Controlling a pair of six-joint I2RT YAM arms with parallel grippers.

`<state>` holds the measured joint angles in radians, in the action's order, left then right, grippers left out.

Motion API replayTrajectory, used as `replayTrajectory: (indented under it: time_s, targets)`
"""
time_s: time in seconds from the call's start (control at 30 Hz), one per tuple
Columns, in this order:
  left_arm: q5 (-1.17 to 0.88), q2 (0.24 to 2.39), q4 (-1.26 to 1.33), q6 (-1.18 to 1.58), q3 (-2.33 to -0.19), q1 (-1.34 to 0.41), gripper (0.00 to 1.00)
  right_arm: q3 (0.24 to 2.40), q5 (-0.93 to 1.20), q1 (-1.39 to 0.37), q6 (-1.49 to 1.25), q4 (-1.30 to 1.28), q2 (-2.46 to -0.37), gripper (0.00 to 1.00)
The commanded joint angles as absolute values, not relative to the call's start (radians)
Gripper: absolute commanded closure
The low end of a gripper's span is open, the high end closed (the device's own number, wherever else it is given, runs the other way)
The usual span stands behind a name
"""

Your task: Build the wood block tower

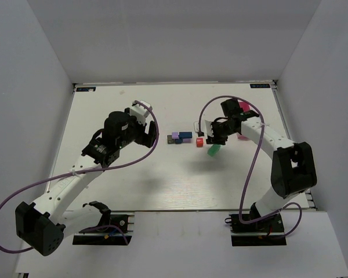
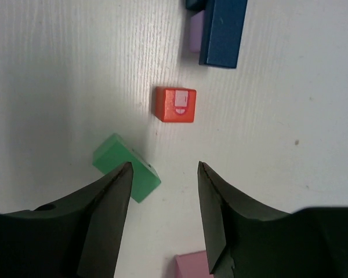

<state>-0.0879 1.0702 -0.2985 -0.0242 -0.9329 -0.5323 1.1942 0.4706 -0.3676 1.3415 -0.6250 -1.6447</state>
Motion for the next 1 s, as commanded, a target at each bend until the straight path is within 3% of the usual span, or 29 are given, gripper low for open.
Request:
replayTrajectory:
  time_s: [0.0, 0.27, 0.97]
  targets:
    - [-0.106, 1.037, -0.276, -0.014, -0.927, -0.537, 0.11, 1.149, 0.450, -0.342, 1.431, -0.646, -1.589, 0.45]
    - [-0.115, 1.037, -0.276, -0.014, -0.927, -0.537, 0.11, 1.055, 0.451, -0.328, 1.623, -0.631, -1.526, 0.39]
    - [-0.115, 1.037, -0.276, -0.014, -0.927, -0.537, 0.11, 1.098, 0.384, -0.351, 1.818, -0.730, -1.627, 0.39]
